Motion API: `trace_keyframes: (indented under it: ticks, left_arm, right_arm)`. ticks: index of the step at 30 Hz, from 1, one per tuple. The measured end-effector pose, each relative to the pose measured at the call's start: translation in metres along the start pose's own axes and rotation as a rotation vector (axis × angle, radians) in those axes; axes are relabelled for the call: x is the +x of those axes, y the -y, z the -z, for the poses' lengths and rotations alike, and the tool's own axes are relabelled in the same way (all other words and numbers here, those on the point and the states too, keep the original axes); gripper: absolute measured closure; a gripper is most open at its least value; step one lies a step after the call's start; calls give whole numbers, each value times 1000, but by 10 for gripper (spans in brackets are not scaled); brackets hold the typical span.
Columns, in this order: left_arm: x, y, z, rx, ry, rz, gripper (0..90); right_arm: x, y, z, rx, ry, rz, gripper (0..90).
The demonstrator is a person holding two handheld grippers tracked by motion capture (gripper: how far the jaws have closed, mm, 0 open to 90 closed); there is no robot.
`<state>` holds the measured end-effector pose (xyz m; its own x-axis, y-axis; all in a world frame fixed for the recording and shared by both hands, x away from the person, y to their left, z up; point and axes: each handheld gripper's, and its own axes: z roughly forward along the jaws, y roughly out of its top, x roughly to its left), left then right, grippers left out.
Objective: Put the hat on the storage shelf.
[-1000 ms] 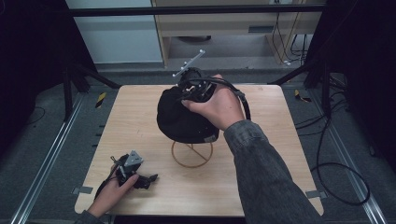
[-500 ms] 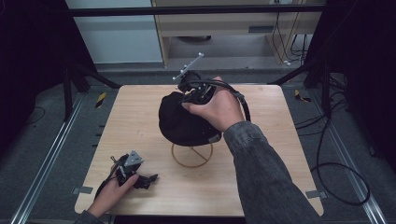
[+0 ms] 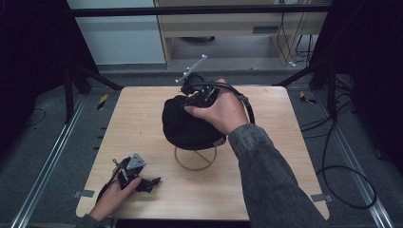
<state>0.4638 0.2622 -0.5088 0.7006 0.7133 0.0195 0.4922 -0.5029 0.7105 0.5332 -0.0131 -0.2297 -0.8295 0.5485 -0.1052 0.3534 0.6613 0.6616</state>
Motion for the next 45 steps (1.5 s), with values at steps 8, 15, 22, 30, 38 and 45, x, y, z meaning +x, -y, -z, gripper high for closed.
trace_keyframes:
  ticks: [8,15,22,30,38,45]
  left_arm:
    - [0,0,0,0,0,0,0]
    - [0,0,0,0,0,0,0]
    - [0,0,0,1,0,0,0]
    - [0,0,0,0,0,0,0]
    - [0,0,0,0,0,0,0]
    - [0,0,0,1,0,-1,0]
  right_arm:
    - [3,2,0,-10,-9,2,653]
    - [4,5,6,-31,-11,-10,595]
    - [8,9,9,-55,-5,-18,513]
    - [6,14,11,-87,24,-43,391]
    - [7,18,14,-112,54,-51,118]
    - [9,35,21,-149,81,-46,65]
